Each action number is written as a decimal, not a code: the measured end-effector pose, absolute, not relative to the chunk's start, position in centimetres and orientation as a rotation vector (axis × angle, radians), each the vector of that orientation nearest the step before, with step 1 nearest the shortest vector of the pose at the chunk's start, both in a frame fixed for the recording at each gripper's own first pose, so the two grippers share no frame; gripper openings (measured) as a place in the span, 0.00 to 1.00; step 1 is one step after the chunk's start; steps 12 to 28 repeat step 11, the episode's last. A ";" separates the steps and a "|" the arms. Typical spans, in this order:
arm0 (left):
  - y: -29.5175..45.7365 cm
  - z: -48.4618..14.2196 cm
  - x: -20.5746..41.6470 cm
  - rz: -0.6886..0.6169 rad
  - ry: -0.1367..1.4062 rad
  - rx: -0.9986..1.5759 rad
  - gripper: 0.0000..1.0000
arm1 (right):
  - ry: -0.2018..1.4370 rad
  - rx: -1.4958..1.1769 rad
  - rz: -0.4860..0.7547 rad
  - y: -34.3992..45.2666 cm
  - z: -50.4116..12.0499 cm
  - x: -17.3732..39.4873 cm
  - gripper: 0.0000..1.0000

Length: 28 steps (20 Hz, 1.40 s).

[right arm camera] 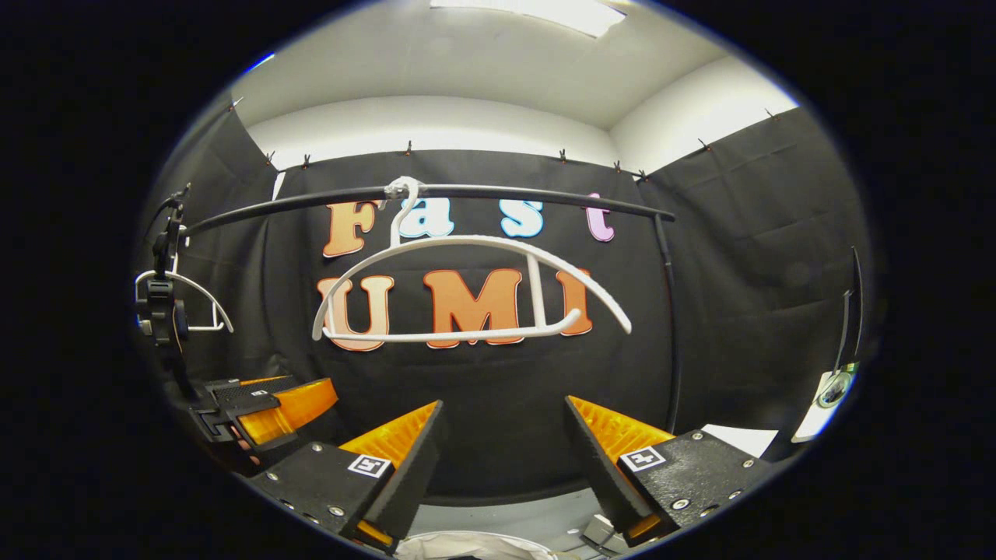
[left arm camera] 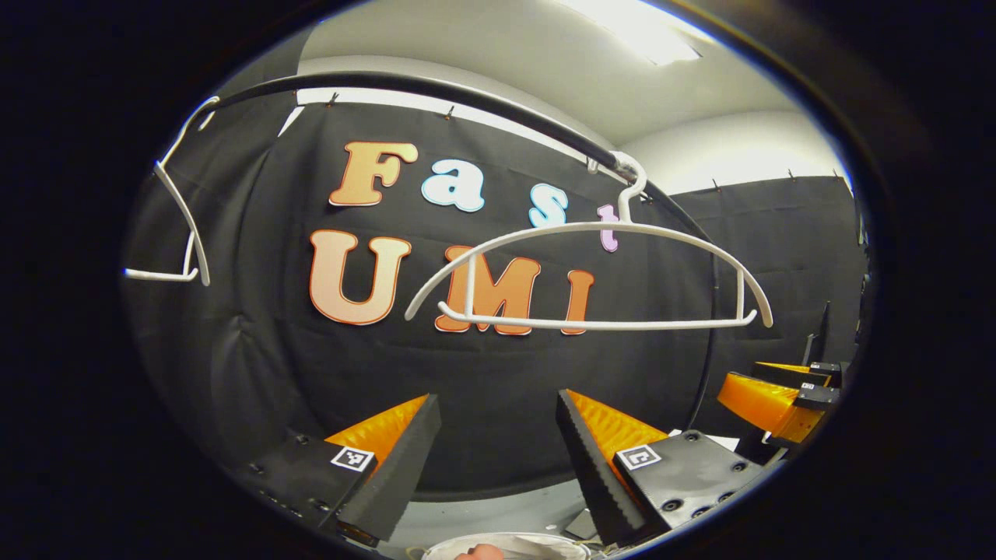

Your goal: Grasp the clothes on the hanger with both hands and then place them into the laundry hamper below.

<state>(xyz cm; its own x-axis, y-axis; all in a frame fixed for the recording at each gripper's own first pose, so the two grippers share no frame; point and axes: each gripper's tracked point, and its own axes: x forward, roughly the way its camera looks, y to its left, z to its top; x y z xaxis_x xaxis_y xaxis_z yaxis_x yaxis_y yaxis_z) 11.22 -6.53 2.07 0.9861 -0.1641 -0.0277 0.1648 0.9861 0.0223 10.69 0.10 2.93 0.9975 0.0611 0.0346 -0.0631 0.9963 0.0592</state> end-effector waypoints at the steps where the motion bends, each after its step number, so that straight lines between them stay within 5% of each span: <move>1: -6.8 1.9 11.3 -0.168 0.025 0.024 0.98 | -0.030 0.054 0.055 -0.2 2.8 10.6 0.92; 28: -7.6 1.5 12.0 -0.188 0.029 -0.005 0.97 | -0.020 0.059 0.033 -0.9 2.7 10.9 0.92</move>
